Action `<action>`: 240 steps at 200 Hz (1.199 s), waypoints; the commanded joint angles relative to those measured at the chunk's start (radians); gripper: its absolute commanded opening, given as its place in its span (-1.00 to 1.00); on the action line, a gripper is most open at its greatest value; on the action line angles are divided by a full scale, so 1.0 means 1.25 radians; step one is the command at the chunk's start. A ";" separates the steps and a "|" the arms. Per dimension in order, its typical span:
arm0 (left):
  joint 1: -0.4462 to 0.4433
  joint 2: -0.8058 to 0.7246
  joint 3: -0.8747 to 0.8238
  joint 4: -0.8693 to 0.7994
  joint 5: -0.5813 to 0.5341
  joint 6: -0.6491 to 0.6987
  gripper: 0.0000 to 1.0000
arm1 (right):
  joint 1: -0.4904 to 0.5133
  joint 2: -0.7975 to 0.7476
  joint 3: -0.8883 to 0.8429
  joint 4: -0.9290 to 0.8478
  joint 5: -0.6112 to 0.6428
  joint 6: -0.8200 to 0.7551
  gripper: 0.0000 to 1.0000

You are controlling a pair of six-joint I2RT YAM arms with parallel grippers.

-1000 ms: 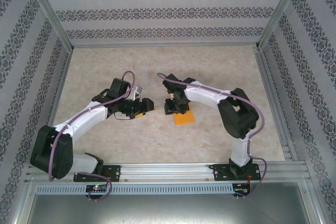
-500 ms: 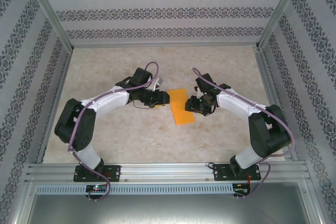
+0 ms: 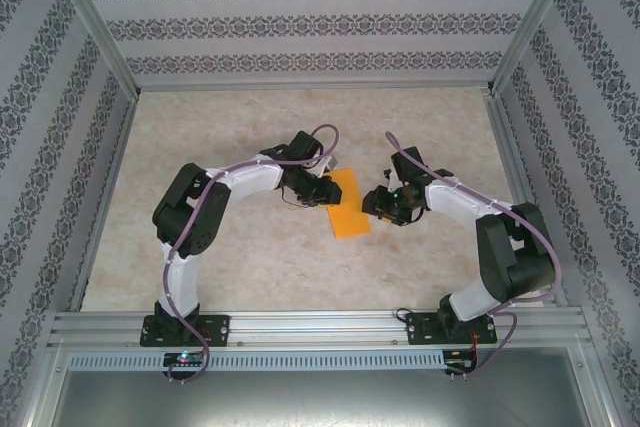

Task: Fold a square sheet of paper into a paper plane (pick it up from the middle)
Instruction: Third fold the triangle at the center of the table.

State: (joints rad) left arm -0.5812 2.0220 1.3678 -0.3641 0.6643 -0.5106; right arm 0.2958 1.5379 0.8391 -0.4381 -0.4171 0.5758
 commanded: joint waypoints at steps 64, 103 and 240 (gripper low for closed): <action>-0.011 0.073 0.042 -0.097 -0.085 0.088 -0.48 | -0.021 0.025 -0.021 0.063 -0.083 -0.010 0.03; -0.011 0.084 0.039 -0.105 -0.092 0.096 -0.49 | -0.020 0.067 -0.013 0.087 -0.121 -0.010 0.03; -0.011 0.100 0.033 -0.109 -0.086 0.102 -0.49 | -0.025 0.074 -0.030 0.147 -0.292 0.006 0.02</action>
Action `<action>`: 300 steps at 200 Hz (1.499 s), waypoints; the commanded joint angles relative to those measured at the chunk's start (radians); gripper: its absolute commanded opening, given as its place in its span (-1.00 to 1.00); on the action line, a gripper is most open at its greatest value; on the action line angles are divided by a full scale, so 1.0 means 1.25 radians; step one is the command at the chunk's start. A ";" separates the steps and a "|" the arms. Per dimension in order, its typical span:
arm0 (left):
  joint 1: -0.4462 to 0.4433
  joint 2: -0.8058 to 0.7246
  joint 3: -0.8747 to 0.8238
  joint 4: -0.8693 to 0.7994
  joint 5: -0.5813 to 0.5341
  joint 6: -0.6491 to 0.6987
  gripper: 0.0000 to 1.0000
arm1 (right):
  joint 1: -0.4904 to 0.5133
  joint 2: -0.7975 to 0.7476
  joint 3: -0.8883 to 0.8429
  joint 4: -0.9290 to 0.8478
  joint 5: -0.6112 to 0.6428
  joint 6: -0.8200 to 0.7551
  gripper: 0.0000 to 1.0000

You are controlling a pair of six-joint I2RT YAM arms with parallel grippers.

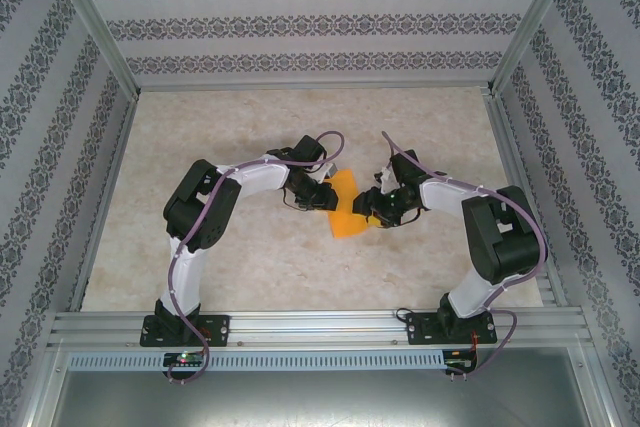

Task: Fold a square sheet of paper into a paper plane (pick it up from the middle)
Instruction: Third fold the triangle at the center of the table.

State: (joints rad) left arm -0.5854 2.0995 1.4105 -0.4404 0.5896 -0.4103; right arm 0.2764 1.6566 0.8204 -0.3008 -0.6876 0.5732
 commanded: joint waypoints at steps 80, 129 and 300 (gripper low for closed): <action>-0.008 0.038 -0.002 -0.055 -0.032 0.028 -0.49 | -0.020 -0.045 -0.045 0.158 -0.177 0.088 -0.02; -0.008 0.043 -0.002 -0.056 -0.030 0.028 -0.50 | -0.019 -0.040 -0.063 0.208 -0.201 0.119 -0.11; -0.008 0.047 0.007 -0.080 -0.034 0.042 -0.51 | -0.021 -0.057 -0.060 0.068 -0.122 0.040 -0.52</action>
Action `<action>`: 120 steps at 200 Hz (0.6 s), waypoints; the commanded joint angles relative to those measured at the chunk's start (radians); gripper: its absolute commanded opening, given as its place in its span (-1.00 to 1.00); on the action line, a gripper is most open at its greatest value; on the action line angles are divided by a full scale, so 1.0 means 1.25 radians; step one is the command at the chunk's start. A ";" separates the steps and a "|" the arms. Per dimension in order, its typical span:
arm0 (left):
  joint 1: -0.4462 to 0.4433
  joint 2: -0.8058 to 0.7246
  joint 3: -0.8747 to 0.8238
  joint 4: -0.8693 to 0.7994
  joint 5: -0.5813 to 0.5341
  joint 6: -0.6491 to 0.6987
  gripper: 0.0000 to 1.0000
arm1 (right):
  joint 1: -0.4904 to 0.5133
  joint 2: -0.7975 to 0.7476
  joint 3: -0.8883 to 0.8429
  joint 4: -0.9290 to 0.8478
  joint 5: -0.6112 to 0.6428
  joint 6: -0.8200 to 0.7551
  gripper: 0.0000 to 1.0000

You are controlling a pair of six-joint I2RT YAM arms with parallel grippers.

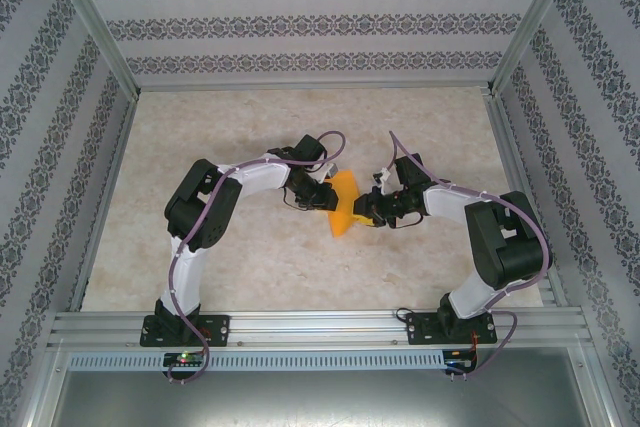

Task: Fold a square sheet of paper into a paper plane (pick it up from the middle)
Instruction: Third fold the triangle at the center of the table.

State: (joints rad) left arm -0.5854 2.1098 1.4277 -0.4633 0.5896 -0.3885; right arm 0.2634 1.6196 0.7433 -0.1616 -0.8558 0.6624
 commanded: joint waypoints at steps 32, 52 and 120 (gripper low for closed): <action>-0.008 0.039 -0.005 -0.059 -0.033 0.024 -0.51 | -0.015 -0.053 0.004 -0.100 0.026 -0.057 -0.49; -0.008 0.040 -0.004 -0.058 -0.031 0.025 -0.51 | -0.018 -0.058 -0.002 -0.101 0.031 -0.056 -0.49; -0.008 0.039 -0.007 -0.053 -0.024 0.025 -0.51 | -0.018 -0.047 0.008 -0.085 0.022 -0.041 -0.80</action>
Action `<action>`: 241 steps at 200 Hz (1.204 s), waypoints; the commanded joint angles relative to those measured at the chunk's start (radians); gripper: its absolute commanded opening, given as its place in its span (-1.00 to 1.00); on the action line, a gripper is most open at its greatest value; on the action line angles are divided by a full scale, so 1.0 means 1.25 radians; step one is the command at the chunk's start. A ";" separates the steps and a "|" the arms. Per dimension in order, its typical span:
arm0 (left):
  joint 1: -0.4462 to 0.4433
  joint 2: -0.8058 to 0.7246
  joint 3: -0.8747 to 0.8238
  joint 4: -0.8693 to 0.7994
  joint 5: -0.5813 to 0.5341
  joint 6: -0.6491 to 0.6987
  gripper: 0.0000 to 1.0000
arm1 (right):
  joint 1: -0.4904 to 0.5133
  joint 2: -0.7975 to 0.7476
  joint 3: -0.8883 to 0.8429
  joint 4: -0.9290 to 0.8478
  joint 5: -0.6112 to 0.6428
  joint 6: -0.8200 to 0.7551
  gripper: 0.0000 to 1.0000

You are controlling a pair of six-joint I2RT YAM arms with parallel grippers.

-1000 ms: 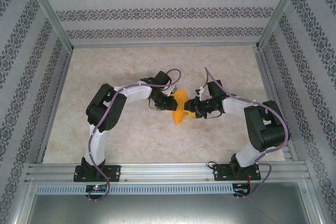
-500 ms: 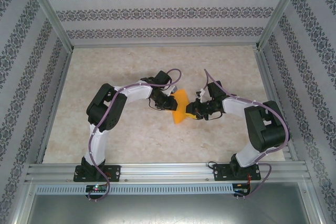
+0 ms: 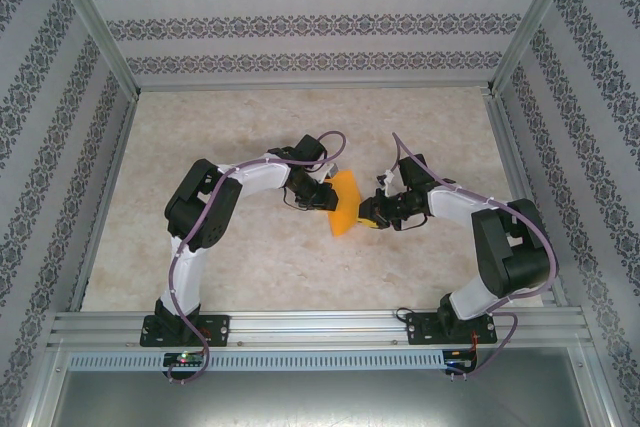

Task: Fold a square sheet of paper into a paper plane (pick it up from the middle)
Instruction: Third fold the triangle at the center of the table.

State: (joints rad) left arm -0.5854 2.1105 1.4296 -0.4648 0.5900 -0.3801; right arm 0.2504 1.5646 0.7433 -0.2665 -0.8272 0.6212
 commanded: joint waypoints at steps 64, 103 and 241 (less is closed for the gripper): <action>-0.007 0.039 -0.011 -0.050 -0.015 0.018 -0.51 | 0.025 0.083 0.046 0.078 -0.012 0.035 -0.84; -0.008 0.035 -0.014 -0.044 -0.011 0.016 -0.52 | 0.042 0.131 0.076 0.105 -0.010 0.047 -0.84; -0.005 -0.047 -0.043 -0.015 0.016 -0.019 -0.51 | 0.071 0.229 0.141 0.077 0.013 0.017 -0.83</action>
State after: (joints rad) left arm -0.5854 2.0972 1.4082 -0.4545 0.6106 -0.3847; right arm 0.3363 1.8290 0.8948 -0.1528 -0.8268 0.6739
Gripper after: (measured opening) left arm 0.244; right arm 0.084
